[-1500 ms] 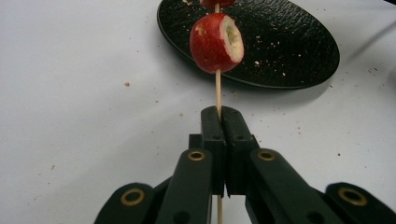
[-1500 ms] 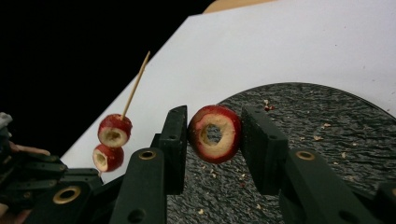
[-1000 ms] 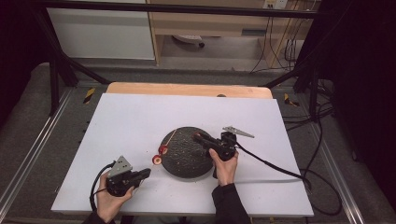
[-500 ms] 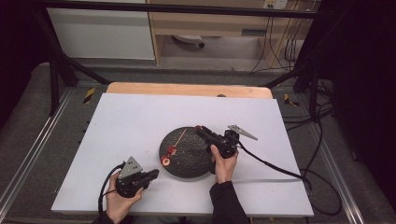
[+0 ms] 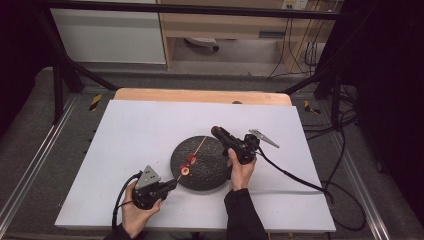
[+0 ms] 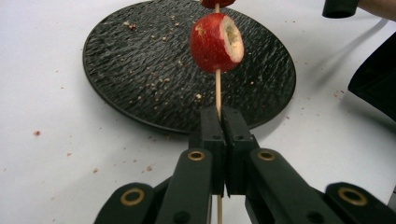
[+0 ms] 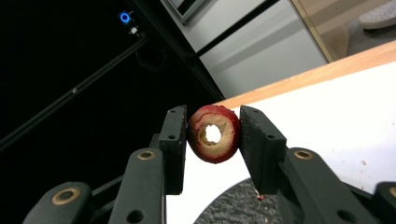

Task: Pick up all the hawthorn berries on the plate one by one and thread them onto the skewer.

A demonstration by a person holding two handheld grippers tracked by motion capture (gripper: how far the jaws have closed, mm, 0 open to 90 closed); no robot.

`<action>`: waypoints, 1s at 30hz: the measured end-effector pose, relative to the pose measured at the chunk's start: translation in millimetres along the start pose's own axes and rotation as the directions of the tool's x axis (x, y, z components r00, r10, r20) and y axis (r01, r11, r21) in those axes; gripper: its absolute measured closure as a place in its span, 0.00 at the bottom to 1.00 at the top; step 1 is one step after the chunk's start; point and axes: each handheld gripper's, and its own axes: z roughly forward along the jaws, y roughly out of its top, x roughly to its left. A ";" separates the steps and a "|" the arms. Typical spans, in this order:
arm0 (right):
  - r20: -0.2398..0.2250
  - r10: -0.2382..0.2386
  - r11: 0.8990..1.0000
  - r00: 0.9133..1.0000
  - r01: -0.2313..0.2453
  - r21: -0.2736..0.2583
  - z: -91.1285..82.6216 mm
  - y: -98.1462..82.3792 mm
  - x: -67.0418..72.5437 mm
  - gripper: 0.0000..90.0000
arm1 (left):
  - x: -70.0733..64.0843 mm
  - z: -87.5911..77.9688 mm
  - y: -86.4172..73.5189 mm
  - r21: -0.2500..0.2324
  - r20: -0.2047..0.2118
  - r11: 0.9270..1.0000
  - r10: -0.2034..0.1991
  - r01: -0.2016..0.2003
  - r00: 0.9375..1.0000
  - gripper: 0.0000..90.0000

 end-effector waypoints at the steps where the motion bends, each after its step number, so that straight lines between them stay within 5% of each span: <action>1: -0.001 -0.001 1.000 1.000 0.001 -0.006 0.0 0.7 0.0 0.71 | -0.9 0.9 1.1 0.000 0.002 1.000 0.001 -0.001 1.000 0.98; 30: -0.034 0.015 0.998 0.999 -0.018 -0.064 -2.0 -2.4 3.3 0.71 | -10.8 14.7 9.1 -0.021 0.007 1.000 0.004 -0.003 1.000 0.98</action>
